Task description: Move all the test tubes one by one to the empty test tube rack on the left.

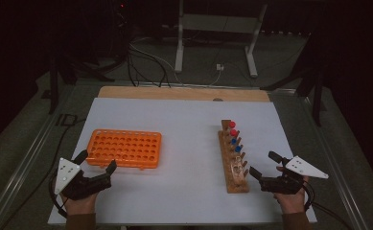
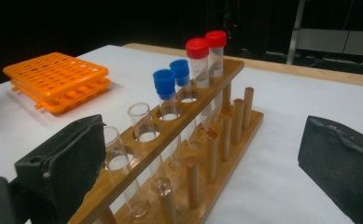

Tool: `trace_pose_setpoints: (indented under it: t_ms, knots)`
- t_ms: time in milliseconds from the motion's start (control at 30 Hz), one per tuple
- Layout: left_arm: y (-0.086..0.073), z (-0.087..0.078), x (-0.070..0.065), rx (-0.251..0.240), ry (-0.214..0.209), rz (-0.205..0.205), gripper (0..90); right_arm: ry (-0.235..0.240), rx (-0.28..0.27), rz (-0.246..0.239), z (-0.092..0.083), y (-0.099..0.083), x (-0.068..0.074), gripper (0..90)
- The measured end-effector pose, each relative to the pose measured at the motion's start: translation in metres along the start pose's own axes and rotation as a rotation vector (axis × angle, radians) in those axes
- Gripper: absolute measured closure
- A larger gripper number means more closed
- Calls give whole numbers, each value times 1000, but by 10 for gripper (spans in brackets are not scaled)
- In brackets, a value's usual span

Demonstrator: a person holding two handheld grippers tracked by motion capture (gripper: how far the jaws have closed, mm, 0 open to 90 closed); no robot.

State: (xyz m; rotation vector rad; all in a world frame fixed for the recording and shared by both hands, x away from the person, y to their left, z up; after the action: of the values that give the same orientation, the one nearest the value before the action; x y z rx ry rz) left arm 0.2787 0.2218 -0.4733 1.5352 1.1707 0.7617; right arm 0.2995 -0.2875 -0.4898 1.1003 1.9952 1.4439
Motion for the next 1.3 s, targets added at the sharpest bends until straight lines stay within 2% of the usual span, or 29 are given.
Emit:
trace_pose_setpoints:
  t_ms: [133, 300, 533, 667, 700, 867, 933, 1167, 1300]
  knots:
    - [0, 0, 1, -4, 3, -13, 5, -5, -5, 1, -1, 0, 0, 7]
    - [-1, 2, 1, -2, 12, -14, 5, 25, -2, -16, -1, 4, 6, 7]
    - [-3, 4, 0, 15, 0, -17, 5, 62, 73, -70, 3, 7, 25, 11]
    - [-4, 6, -3, 22, -1, -2, 6, 82, 105, -111, 7, 7, 37, 136]
    - [-4, 6, -3, 22, -1, -2, 6, 82, 105, -111, 7, 7, 37, 136]
    - [-5, 5, -2, 21, -3, -11, 6, 112, 169, -152, 15, 1, 48, 434]
    - [-6, 7, -2, 31, -16, -19, 6, 103, 180, -156, 18, 0, 50, 486]
    - [-7, 8, -4, 36, -18, -13, 6, 69, 207, -185, 24, -4, 53, 693]
    - [-7, 8, -4, 37, -22, -17, 6, 51, 207, -204, 26, -5, 52, 733]
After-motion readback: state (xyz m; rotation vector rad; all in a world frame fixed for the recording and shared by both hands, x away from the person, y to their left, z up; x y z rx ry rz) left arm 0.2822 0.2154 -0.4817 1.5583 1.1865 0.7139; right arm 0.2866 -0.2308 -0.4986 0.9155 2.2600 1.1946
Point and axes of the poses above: each handheld gripper's, and its own axes: z roughly forward along the jaws, y roughly out of its top, x roughly to its left, the point moved 7 cm from there along z, roughly forward along the jaws, and after that the axes turned 4 degrees about x, right-handed, at the moved point
